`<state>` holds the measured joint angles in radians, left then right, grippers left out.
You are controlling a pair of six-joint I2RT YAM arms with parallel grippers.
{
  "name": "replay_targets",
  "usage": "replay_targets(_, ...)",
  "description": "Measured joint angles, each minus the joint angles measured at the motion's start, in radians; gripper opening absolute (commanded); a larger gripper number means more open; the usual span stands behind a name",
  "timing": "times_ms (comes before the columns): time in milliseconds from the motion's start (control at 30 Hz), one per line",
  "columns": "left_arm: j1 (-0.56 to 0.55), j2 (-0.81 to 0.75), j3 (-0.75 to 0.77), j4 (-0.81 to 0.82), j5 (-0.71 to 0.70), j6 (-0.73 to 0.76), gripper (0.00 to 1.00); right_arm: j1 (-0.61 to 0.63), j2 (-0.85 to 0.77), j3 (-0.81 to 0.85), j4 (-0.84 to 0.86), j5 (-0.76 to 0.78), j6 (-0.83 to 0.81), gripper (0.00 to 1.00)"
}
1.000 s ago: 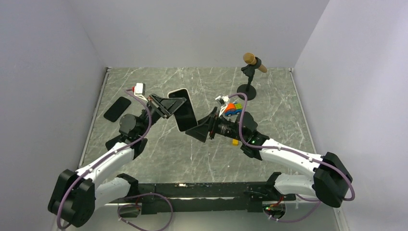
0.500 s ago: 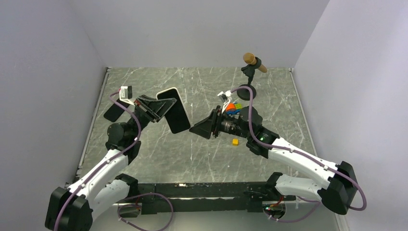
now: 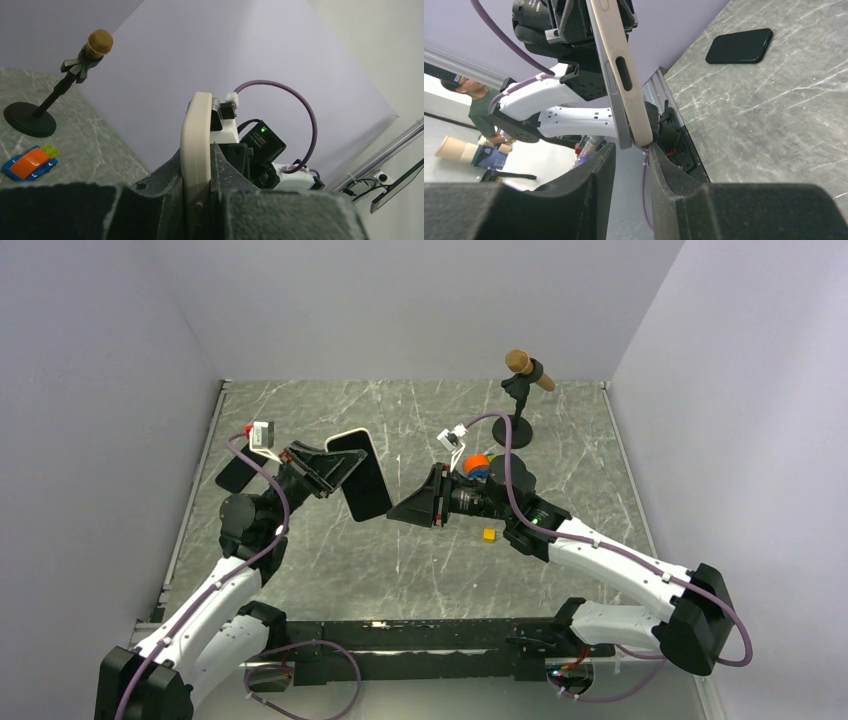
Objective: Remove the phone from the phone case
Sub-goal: Remove the phone case from the phone.
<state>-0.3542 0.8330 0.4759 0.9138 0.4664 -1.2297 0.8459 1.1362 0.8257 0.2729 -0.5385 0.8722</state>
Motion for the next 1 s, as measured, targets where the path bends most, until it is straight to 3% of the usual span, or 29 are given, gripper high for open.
replay_targets(267, 0.002, 0.001, -0.006, 0.003, 0.015, -0.001, 0.0, 0.0, 0.005, 0.002, 0.003, -0.002, 0.0, 0.24)
replay_targets(500, 0.006, -0.016, -0.009, -0.019, 0.016, 0.026, 0.0, -0.001, 0.01, 0.011, -0.017, -0.006, -0.009, 0.35)
replay_targets(1000, 0.013, -0.042, -0.023, -0.066, 0.034, 0.058, 0.0, -0.001, 0.007, 0.016, -0.027, 0.005, -0.015, 0.32)
